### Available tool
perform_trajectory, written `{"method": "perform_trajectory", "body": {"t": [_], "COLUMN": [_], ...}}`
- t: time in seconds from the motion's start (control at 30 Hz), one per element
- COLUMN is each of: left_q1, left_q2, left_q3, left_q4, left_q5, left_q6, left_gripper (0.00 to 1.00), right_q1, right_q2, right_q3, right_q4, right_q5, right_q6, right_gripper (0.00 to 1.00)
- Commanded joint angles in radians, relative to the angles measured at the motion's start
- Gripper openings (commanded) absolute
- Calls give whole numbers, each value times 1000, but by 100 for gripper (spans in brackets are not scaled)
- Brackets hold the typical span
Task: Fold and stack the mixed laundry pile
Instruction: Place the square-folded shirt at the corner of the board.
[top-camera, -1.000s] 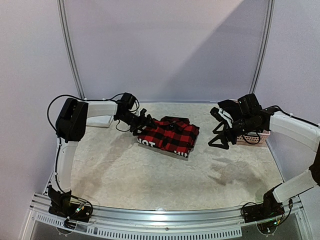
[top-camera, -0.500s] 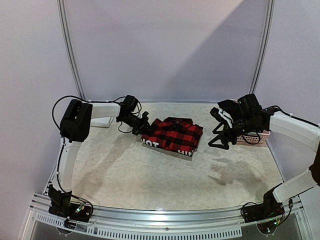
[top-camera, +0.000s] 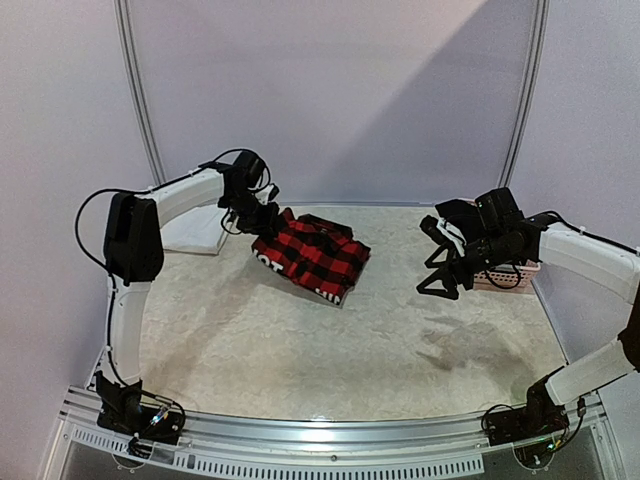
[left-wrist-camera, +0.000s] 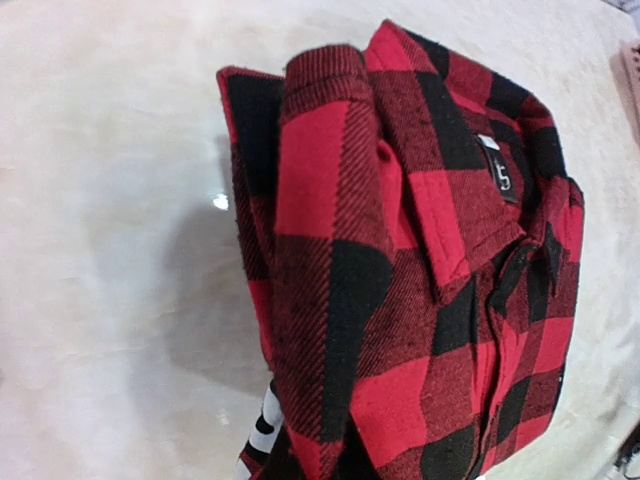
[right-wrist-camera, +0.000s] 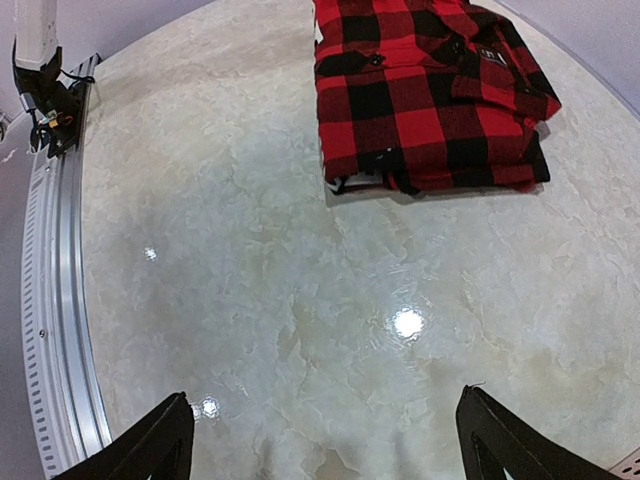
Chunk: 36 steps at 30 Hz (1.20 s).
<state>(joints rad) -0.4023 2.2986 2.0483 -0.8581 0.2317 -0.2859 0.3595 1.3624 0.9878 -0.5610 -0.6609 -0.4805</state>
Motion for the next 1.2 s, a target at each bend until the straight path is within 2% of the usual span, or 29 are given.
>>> {"method": "perform_trajectory", "body": {"t": [0.0,0.63,1.17], "left_q1": [50,208,263], "left_q2": [-72,-74,-100], "left_q3": [45,306,394], "left_q4": [-58,-232,-253], "left_q5": [-190,-347,-523], "left_q6": [81,226,341], "left_gripper": [0,0,0], "right_q1": [-2,-2,-2], "right_q2": [-12,2,21], "right_q3": [-14,-14,-9], "right_q4": [-16,-26,-33], "right_q5": [6,11,10], "right_q6": [-16,-26,-39], "right_gripper": [91,91,91]}}
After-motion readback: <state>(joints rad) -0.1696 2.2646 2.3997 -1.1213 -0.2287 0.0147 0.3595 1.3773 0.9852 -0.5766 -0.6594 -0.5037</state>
